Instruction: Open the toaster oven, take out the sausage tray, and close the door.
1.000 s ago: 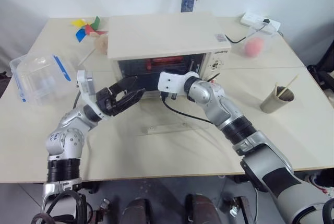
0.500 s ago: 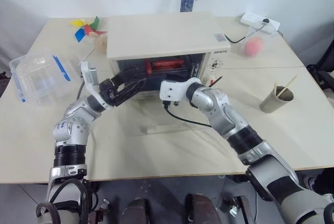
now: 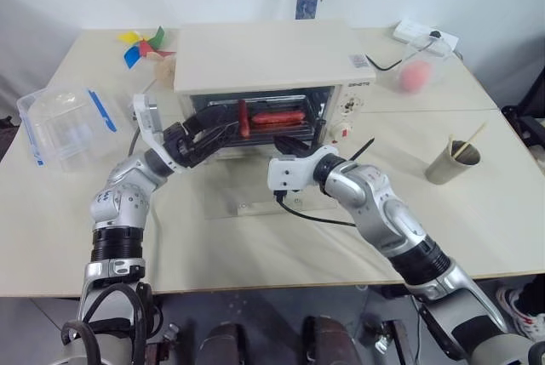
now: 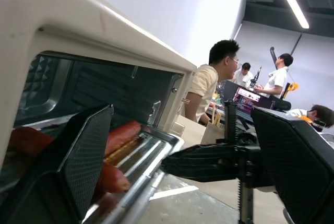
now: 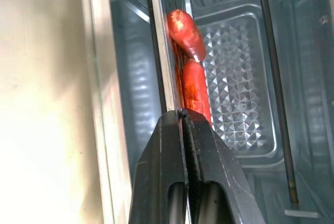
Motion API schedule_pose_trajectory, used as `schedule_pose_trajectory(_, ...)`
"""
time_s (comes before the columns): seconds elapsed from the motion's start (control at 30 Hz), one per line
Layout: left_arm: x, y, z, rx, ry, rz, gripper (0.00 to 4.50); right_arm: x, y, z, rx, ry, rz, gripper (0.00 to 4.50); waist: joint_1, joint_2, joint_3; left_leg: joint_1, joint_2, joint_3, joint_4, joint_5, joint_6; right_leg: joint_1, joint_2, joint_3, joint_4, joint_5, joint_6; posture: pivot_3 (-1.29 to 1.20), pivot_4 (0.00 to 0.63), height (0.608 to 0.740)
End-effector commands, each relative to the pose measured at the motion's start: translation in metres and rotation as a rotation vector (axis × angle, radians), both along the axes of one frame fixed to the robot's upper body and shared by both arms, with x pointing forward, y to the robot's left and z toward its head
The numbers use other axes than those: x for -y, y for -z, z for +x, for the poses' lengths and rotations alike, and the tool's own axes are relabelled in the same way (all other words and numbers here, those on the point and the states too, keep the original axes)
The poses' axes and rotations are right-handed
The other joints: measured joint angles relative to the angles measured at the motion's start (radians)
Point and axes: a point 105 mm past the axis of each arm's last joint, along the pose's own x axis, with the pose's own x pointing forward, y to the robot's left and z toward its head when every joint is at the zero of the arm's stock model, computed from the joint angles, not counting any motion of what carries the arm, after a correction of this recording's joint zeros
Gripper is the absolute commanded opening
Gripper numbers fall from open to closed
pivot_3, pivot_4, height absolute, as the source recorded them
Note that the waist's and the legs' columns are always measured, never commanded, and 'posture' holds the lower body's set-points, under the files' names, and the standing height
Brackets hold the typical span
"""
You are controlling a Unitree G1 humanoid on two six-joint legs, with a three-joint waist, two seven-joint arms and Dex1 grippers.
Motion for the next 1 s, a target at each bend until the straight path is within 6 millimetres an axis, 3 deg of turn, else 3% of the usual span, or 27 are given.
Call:
schedule_pose_trajectory(0.03, -0.012, -0.017, 0.0, 0.062, -0.044, 0.003, 4.5, 0.005, -0.023, -0.013, 0.083, -0.014, 0.039, 0.03, 0.001, 0.0, 0.0, 0.0, 0.0, 0.0, 0.0, 0.0, 0.0, 0.0, 0.0, 0.0, 0.0, 0.0, 0.0, 0.0, 0.15, 0.74)
schedule_pose_trajectory(0.4, -0.025, -0.018, -0.003, 0.06, -0.069, 0.02, 4.5, 0.015, -0.007, -0.026, 0.092, -0.01, 0.015, 0.03, 0.016, 0.0, 0.0, 0.0, 0.0, 0.0, 0.001, 0.0, 0.0, 0.0, 0.0, 0.0, 0.0, 0.0, 0.0, 0.0, 0.15, 0.74)
schedule_pose_trajectory(1.0, -0.021, -0.017, -0.001, 0.062, -0.069, 0.02, 4.5, 0.01, -0.012, 0.003, 0.138, 0.024, -0.008, 0.03, 0.016, 0.0, 0.0, 0.0, 0.0, 0.0, 0.001, 0.0, 0.0, 0.0, 0.0, 0.0, 0.0, 0.0, 0.0, 0.0, 0.15, 0.74)
